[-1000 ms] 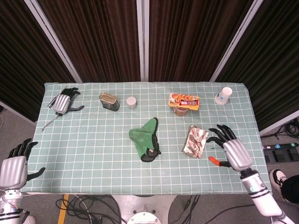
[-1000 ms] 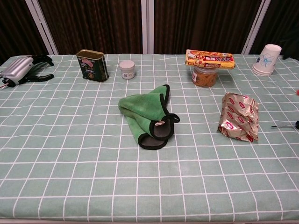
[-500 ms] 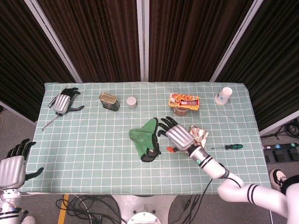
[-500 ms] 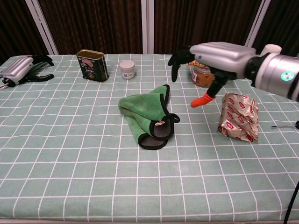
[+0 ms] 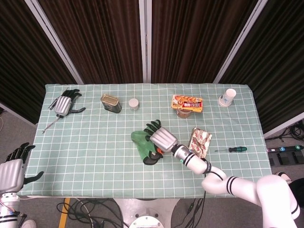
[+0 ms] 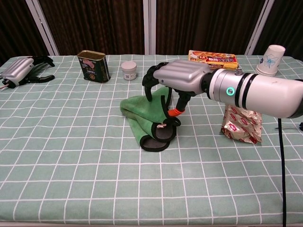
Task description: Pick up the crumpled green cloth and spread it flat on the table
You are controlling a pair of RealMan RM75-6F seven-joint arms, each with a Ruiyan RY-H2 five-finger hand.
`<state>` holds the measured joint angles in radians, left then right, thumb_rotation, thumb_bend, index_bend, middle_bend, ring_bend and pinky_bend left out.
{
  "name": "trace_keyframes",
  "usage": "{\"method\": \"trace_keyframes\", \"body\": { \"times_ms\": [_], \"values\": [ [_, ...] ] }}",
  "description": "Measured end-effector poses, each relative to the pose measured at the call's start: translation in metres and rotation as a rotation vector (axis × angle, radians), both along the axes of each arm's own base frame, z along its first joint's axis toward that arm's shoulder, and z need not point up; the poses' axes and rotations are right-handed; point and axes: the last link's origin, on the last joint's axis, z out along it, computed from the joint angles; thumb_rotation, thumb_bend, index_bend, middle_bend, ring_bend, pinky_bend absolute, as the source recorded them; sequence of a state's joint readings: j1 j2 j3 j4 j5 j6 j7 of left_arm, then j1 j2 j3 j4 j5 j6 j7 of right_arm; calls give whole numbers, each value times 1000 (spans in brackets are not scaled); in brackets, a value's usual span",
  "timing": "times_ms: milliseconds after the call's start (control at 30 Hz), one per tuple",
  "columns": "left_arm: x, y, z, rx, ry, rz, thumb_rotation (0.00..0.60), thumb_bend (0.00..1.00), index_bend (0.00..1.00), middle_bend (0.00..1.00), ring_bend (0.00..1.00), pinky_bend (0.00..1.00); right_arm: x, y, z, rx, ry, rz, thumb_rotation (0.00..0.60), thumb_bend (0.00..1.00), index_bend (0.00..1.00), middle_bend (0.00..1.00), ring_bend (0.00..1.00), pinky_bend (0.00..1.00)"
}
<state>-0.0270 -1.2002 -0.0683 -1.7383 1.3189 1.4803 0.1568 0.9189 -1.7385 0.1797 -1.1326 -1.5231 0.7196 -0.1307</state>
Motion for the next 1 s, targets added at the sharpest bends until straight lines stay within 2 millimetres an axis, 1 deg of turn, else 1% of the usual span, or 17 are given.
{"method": "trace_keyframes", "body": {
  "times_ms": [67,167,233,300,400,433,533,633,733,833,1000],
  "values": [
    [-1,0,0,1,-3,0,600,37,261,231,199,238,1,0,-4,8,7,-1,600,245,382,153,0,0],
    [-2,0,0,1,-8,2,600,37,261,231,199,238,2,1,-9,19,7,2,600,316,452,182,3,0],
    [-2,0,0,2,-12,2,600,37,261,231,199,238,4,2,-11,26,0,0,600,365,527,211,17,0],
    [-2,1,-1,1,-15,-1,600,37,261,231,199,238,5,4,-13,38,-12,-4,600,421,643,247,40,0],
    [-1,6,-3,-12,-26,-16,600,38,261,231,199,238,9,6,-16,48,-29,-2,600,479,760,297,72,0],
    [-1,9,-4,-17,-35,-24,600,37,262,231,199,238,10,6,-16,46,-35,-1,600,491,787,311,82,0],
    [2,17,-5,-26,-66,-46,600,37,270,231,199,238,17,5,-13,34,-77,-4,600,497,820,332,103,0],
    [8,31,-6,-41,-110,-88,600,37,283,231,198,238,27,2,-4,10,-138,-8,600,498,826,338,114,0],
    [17,48,-8,-55,-161,-140,600,38,307,235,199,240,38,-7,13,-28,-200,-16,600,498,826,339,116,0],
    [27,67,-10,-68,-222,-194,600,38,321,243,199,242,54,-13,32,-68,-272,-19,600,499,825,338,116,0],
    [51,104,-15,-95,-291,-289,600,35,324,245,199,243,79,-24,72,-179,-362,-8,600,499,824,338,116,0]
  ]
}}
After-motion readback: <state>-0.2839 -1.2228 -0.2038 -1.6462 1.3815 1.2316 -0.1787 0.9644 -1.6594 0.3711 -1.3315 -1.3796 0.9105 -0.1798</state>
